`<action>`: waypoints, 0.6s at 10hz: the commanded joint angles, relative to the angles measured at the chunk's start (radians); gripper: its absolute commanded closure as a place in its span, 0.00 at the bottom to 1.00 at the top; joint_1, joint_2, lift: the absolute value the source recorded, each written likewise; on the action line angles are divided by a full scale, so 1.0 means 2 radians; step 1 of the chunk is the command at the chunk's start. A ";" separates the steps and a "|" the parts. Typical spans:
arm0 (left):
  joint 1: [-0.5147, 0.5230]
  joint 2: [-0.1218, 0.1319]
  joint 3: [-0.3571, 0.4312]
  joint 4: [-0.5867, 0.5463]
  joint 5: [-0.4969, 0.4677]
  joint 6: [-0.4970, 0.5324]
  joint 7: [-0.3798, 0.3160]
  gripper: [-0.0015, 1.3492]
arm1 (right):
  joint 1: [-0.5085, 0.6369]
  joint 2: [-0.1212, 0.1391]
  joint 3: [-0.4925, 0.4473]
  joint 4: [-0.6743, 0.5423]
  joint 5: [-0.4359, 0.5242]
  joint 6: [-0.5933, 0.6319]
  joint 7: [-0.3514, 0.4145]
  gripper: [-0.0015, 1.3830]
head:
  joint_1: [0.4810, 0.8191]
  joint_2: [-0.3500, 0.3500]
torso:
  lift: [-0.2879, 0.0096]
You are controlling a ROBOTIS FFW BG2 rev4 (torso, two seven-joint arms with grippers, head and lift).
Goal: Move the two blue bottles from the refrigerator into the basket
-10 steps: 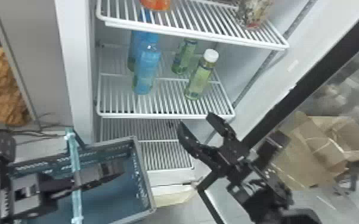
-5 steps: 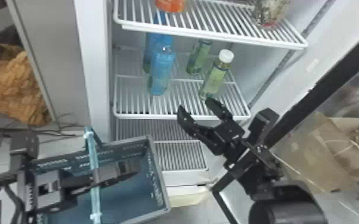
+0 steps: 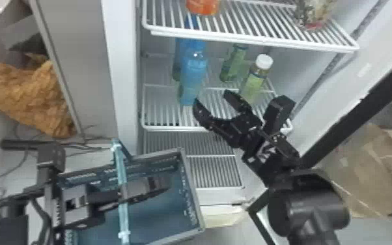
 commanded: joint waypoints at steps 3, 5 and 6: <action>-0.003 0.000 0.000 0.000 0.000 0.000 0.000 0.89 | -0.052 0.001 0.022 0.046 0.011 -0.002 -0.017 0.11 | 0.63 0.23 | 0.23; -0.004 0.000 0.000 0.000 0.000 0.000 0.000 0.89 | -0.075 0.001 0.031 0.073 0.012 -0.002 -0.024 0.10 | 0.63 0.25 | 0.23; -0.004 0.000 0.000 0.000 0.000 0.000 0.000 0.89 | -0.085 0.001 0.037 0.085 0.012 -0.002 -0.028 0.10 | 0.63 0.25 | 0.23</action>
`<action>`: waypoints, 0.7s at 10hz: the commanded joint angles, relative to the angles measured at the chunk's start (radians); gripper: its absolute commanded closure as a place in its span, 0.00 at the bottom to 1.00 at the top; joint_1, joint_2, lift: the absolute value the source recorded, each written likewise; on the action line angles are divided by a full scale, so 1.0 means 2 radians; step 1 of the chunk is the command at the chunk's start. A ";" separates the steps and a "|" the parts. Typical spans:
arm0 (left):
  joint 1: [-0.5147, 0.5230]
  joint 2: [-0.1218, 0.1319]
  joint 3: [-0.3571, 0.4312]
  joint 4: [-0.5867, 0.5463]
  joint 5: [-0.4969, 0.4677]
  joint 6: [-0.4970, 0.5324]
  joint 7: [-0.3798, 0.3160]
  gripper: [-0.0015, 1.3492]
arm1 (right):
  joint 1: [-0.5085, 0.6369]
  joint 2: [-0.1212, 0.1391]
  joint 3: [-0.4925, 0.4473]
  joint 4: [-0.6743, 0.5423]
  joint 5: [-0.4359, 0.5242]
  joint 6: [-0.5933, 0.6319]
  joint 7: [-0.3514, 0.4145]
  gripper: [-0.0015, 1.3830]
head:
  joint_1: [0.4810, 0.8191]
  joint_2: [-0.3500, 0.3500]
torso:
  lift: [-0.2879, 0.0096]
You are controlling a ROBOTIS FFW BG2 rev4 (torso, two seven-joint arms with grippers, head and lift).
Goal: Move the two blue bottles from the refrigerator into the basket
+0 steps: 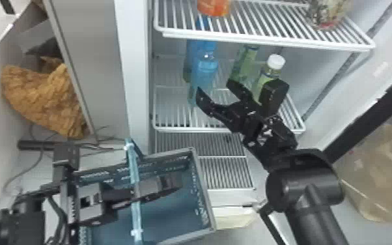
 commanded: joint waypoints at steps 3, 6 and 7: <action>-0.003 0.000 -0.001 0.000 0.000 0.000 0.000 0.89 | -0.043 -0.002 0.026 0.040 0.000 0.000 -0.010 0.12 | 0.63 0.27 | 0.23; -0.003 0.000 0.000 0.000 0.000 0.000 0.000 0.89 | -0.063 -0.004 0.038 0.065 -0.007 0.016 -0.013 0.57 | 0.63 0.30 | 0.23; -0.003 0.000 0.001 0.000 0.001 0.000 0.000 0.89 | -0.061 -0.004 0.038 0.067 -0.011 0.016 -0.015 0.76 | 0.63 0.31 | 0.23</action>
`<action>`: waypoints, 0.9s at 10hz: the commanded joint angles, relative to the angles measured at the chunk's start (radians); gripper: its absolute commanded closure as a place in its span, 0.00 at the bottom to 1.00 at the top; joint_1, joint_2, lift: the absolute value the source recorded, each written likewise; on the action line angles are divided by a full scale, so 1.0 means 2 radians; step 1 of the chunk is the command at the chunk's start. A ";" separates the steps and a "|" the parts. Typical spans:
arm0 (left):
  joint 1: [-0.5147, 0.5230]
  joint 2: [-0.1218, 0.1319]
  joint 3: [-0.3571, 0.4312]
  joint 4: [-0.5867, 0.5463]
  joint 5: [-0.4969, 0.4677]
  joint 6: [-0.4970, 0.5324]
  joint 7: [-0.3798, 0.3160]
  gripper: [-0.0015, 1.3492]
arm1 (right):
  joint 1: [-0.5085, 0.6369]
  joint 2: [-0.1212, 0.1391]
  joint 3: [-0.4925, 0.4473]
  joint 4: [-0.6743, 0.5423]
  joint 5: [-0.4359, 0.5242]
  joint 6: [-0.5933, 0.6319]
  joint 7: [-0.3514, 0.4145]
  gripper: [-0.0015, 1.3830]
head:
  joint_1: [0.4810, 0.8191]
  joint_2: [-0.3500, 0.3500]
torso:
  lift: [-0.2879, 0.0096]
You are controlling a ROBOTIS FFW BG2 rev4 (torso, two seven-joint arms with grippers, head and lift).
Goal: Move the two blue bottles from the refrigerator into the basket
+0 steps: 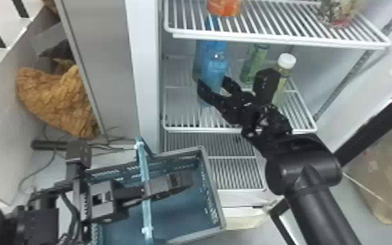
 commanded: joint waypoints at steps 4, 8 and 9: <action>0.001 0.000 0.000 0.000 0.000 0.000 0.000 0.89 | 0.015 -0.002 -0.003 -0.019 -0.007 -0.008 -0.003 0.92 | 0.63 0.30 | 0.23; 0.004 0.000 0.002 0.000 0.000 0.000 0.000 0.89 | 0.081 -0.006 -0.027 -0.106 -0.033 0.017 0.014 0.92 | 0.63 0.30 | 0.23; 0.005 0.000 0.003 0.000 0.000 0.000 0.000 0.89 | 0.107 -0.009 -0.036 -0.144 -0.033 0.039 0.015 0.92 | 0.63 0.29 | 0.23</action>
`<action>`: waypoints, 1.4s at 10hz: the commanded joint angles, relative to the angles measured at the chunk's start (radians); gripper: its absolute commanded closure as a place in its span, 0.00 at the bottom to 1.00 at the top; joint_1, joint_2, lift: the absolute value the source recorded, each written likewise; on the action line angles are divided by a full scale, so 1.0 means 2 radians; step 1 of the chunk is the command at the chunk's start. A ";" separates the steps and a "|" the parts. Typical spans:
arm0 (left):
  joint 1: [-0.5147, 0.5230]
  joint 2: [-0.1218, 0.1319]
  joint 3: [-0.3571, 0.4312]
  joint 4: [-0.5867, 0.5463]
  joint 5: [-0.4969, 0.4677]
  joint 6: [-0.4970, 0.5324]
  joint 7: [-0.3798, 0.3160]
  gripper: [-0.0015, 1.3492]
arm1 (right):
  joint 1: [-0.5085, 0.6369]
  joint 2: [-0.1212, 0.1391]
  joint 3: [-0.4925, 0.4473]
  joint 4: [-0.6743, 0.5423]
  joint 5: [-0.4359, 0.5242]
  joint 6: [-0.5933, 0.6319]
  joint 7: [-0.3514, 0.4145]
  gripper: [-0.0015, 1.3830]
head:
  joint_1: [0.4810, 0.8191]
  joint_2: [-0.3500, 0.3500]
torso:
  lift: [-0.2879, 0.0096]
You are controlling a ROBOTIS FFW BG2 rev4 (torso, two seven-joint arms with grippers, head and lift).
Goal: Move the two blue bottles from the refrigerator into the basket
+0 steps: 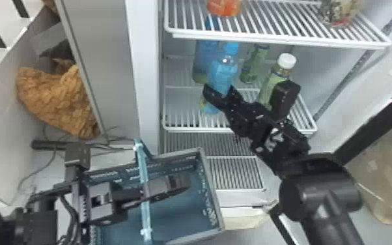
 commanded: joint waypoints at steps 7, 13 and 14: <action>0.008 -0.002 0.010 0.000 -0.002 0.000 0.001 0.89 | 0.153 -0.008 -0.055 -0.213 -0.038 0.110 0.034 0.92 | 0.63 0.26 | 0.23; 0.010 0.000 0.010 0.000 -0.001 -0.001 0.005 0.89 | 0.196 -0.007 -0.044 -0.254 -0.081 0.180 0.070 0.92 | 0.63 0.31 | 0.23; 0.010 0.000 0.009 0.000 -0.001 -0.001 0.006 0.89 | 0.202 -0.006 -0.038 -0.261 -0.084 0.194 0.072 0.92 | 0.63 0.33 | 0.23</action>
